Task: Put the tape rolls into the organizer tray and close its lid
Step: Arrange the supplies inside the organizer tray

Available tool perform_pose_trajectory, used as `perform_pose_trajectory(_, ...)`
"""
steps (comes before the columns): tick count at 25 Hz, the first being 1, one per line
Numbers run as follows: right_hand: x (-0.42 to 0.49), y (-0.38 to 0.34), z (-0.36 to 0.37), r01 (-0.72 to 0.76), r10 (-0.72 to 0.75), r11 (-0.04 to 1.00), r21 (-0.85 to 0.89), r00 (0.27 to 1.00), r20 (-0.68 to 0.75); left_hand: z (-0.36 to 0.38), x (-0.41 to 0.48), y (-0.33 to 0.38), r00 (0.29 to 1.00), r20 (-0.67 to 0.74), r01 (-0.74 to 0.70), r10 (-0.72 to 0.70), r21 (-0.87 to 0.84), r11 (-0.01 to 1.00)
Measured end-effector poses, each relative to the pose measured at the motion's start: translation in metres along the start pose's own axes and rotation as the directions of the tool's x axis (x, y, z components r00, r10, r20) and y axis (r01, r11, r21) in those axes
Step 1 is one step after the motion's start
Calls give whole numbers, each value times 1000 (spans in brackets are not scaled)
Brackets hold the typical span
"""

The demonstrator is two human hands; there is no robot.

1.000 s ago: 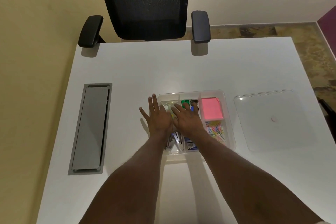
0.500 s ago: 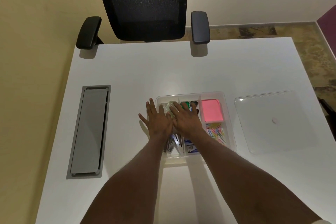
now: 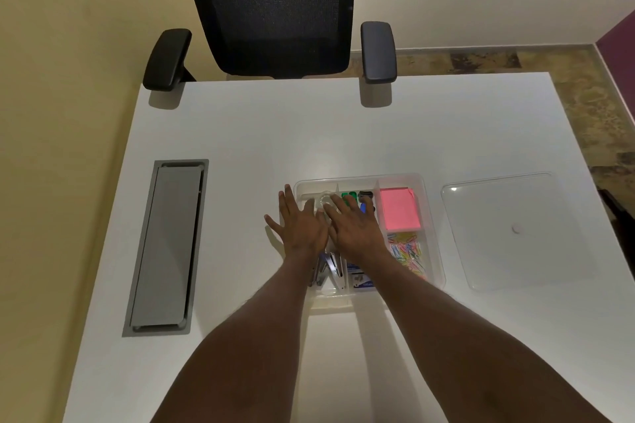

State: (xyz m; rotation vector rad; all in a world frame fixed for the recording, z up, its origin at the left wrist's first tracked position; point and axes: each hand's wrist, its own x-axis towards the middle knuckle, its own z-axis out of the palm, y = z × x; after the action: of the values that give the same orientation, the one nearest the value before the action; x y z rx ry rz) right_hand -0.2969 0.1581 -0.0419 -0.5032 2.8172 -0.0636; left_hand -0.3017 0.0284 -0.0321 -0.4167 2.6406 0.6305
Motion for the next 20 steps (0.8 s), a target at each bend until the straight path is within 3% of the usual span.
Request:
perform_pose_trajectory(4,-1,-3,-1,14,-14,1000,14,998,67,0,0,-2,1000,5,1,-1,4,1000)
perform_pose_trajectory(7,-6,-1,-7,-2,3,999,34,1000,-11,-1,-1,-9,998,-63,-13,15,24,1000)
perform_pose_trajectory(10,-10,-1,-7,6,-7,1000,-4,997,-83,-1,-4,-22,988,-137,-49,73,172,984)
perform_pose_trajectory(13,-13,-4,-1,32,-34,999,-34,997,-74,2,-8,-27,983,-121,-97,136,281,955)
perform_pose_trajectory(20,-17,-9,6,26,-27,1000,-14,992,-121,7,-13,-22,994,-70,-67,80,181,981)
